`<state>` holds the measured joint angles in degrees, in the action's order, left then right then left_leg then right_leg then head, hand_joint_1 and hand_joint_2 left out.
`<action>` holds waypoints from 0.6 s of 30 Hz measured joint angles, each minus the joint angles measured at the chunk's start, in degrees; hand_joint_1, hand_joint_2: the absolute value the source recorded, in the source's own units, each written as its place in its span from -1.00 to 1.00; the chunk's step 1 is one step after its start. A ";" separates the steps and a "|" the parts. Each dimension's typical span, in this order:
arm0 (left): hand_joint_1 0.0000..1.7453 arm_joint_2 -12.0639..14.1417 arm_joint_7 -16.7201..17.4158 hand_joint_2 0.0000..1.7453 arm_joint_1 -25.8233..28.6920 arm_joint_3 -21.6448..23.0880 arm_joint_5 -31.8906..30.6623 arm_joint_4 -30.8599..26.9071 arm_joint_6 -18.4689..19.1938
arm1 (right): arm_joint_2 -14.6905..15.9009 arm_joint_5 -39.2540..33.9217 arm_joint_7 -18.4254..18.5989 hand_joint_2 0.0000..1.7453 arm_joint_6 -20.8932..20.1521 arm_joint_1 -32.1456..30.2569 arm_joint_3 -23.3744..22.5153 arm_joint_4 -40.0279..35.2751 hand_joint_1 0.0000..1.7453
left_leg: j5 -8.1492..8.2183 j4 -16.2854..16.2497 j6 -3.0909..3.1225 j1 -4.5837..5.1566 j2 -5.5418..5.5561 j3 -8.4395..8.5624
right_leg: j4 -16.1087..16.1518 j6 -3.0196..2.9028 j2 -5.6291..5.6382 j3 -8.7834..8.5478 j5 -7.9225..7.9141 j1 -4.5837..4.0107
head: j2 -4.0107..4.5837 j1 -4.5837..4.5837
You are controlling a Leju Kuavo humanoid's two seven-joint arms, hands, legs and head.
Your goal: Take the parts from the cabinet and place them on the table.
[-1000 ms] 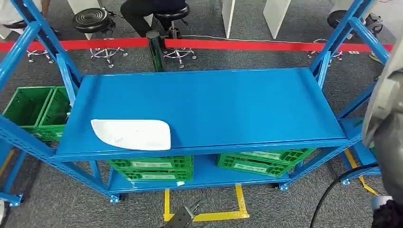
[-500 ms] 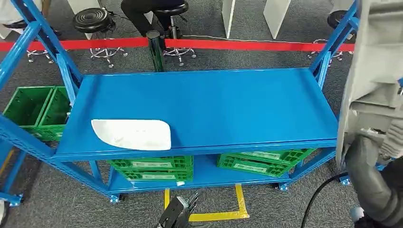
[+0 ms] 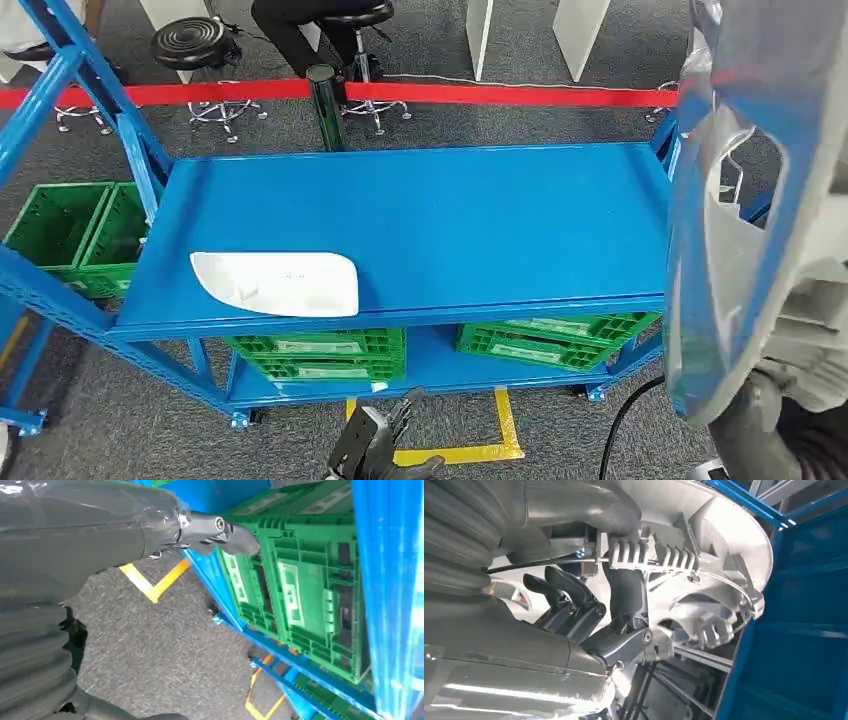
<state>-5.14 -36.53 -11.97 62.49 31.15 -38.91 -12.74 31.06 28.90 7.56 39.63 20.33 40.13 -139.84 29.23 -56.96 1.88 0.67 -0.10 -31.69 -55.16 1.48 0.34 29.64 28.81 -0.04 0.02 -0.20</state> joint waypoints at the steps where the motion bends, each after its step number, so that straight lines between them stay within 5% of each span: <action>1: -1.00 0.07 -0.90 1.00 0.05 0.00 0.15 -0.15 -0.17 | -0.20 0.28 0.04 1.00 0.00 -0.31 0.02 -0.02 1.00 | 0.00 0.00 0.00 0.00 -0.01 -0.01 | 0.00 0.00 0.00 0.00 0.00 0.00 | 0.00 -0.02; 6: -1.00 0.87 -3.65 1.00 0.76 -0.24 -1.58 -2.57 -1.72 | -0.87 1.34 0.86 1.00 0.07 -0.80 0.04 -0.04 1.00 | 0.01 0.00 -0.01 0.01 -0.08 0.00 | 0.00 0.00 0.04 0.00 0.00 0.01 | 0.00 0.00; 10: -1.00 2.87 -3.95 1.00 3.99 -4.77 -10.43 -9.84 -2.27 | -1.05 5.09 3.50 1.00 0.07 -1.08 0.17 -0.35 1.00 | 0.03 0.00 -0.03 0.01 -0.25 0.04 | 0.00 0.00 0.21 0.02 0.00 0.00 | 0.00 0.00; 18: -1.00 4.87 -3.95 1.00 7.41 -10.60 -10.95 -19.65 -2.27 | -1.05 5.97 3.93 1.00 0.09 -1.22 0.44 -0.37 1.00 | 0.05 0.00 -0.05 0.00 -0.22 0.06 | -0.02 0.00 0.23 0.02 0.00 0.00 | 0.00 0.00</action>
<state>-0.26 -40.48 -4.56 51.89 20.20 -58.55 -15.02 30.01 34.86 11.49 39.71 19.11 40.57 -140.21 29.28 -56.96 1.83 0.67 -0.32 -31.63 -55.18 1.48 0.57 29.66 28.81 -0.04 0.02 -0.20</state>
